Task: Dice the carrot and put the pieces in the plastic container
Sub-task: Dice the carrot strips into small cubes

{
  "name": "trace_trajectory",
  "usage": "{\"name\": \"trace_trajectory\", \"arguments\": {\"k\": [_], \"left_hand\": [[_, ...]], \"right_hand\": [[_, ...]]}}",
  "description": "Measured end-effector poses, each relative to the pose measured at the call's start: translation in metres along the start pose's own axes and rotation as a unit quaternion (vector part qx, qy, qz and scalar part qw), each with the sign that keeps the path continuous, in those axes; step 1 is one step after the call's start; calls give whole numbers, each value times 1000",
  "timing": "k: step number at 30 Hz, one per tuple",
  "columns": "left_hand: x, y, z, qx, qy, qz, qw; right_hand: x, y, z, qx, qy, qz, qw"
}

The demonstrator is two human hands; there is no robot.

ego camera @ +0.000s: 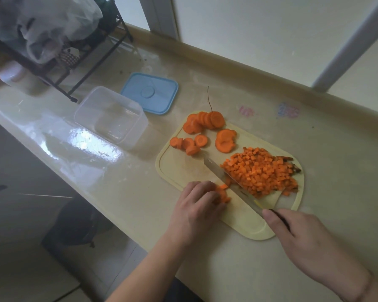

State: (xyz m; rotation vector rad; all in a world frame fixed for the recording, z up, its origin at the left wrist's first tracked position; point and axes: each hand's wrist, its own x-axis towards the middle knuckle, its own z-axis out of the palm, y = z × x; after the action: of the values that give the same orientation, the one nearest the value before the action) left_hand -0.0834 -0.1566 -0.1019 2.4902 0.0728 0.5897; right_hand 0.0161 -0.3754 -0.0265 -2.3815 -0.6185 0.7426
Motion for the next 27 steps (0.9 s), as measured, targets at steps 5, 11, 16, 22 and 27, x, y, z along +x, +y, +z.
{"name": "trace_trajectory", "arguments": {"k": [5, 11, 16, 22, 27], "left_hand": [[-4, -4, 2, -4, 15, 9, 1000], [-6, -7, 3, 20, 27, 30, 999], [-6, -8, 3, 30, 29, 36, 998], [4, -3, 17, 36, 85, -43, 995], [-2, -2, 18, 61, 63, -44, 995]], "right_hand": [[-11, -13, 20, -9, 5, -28, 1000], [-5, -14, 17, 31, 4, -4, 1000], [-5, -13, 10, 55, -9, 18, 998], [2, -20, 14, 32, 10, 5, 999], [5, -19, 16, 27, 21, 5, 999]]}}
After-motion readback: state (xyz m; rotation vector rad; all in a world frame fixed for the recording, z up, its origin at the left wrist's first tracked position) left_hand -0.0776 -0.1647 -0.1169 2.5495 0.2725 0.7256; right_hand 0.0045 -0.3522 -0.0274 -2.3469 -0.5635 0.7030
